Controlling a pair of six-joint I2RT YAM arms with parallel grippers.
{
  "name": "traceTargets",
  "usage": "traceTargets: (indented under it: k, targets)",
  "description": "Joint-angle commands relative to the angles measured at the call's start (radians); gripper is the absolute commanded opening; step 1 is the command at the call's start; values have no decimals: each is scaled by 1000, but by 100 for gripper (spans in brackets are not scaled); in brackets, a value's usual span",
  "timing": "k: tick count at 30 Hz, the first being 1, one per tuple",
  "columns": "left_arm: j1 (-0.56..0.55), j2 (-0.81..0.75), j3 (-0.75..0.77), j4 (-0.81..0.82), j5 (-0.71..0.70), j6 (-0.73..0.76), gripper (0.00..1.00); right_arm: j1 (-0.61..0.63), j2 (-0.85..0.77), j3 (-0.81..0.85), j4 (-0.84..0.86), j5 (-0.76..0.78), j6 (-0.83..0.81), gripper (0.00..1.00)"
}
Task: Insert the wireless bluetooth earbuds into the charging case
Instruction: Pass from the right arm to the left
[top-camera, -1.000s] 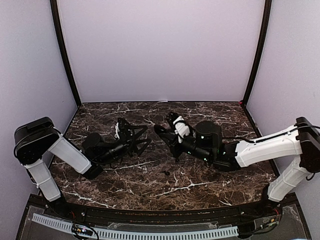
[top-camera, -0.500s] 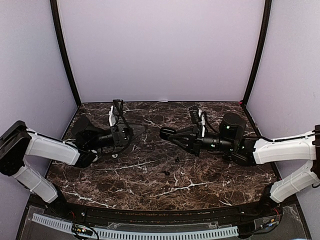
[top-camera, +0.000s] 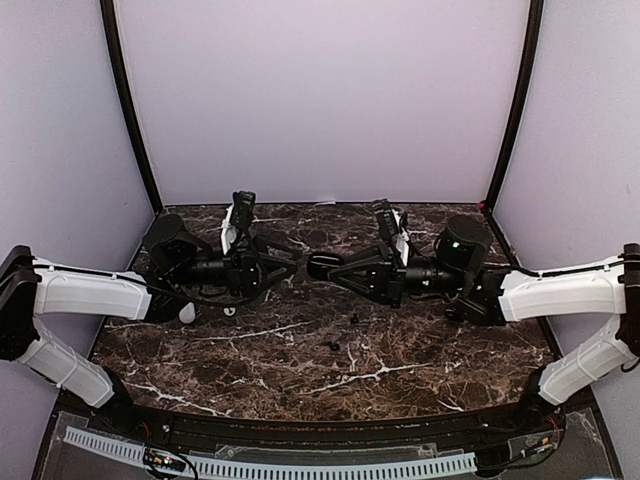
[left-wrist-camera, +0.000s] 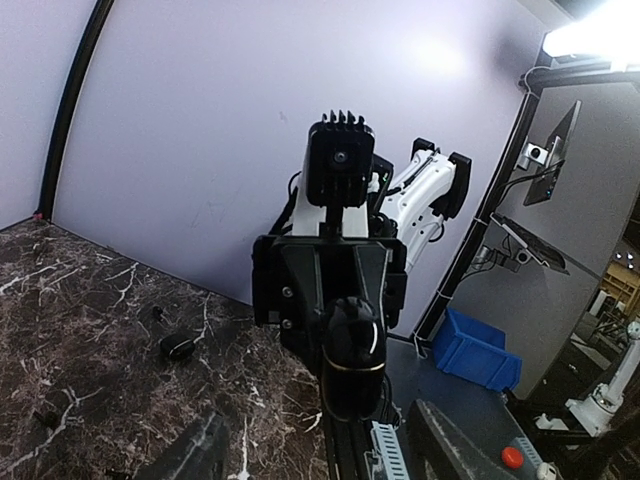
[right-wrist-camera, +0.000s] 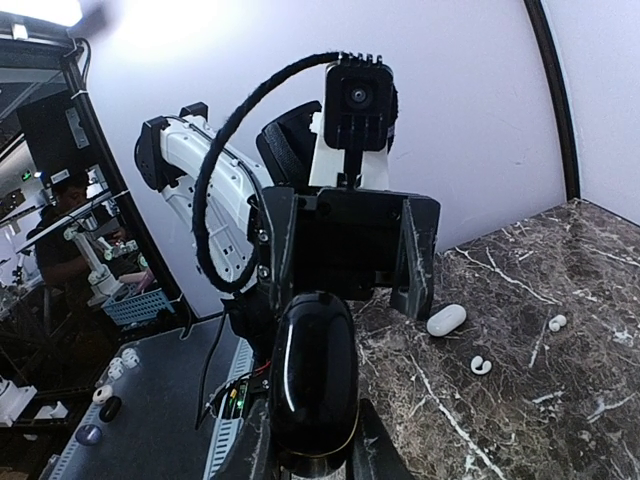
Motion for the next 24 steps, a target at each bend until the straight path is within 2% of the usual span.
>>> traceTargets:
  k: [1,6,17,20,22,24]
  targets:
    - [-25,-10,10,-34,25,65,58,1,39,61,88,-36,25,0]
    - [-47,1,41,-104,33,115,46,2,84,90,91,-34,25,0]
    - [-59,-6,38,-92,17,142,39,2,115,106,86,-33,25,0]
    - [-59,1,43,-80,27,141,29,2,124,109,81,-38,22,0]
    - [-59,6,45,-76,29,141,29,2,129,111,79,-39,20,0]
    - [-59,5,40,-65,25,137,38,2,134,113,80,-45,22,0]
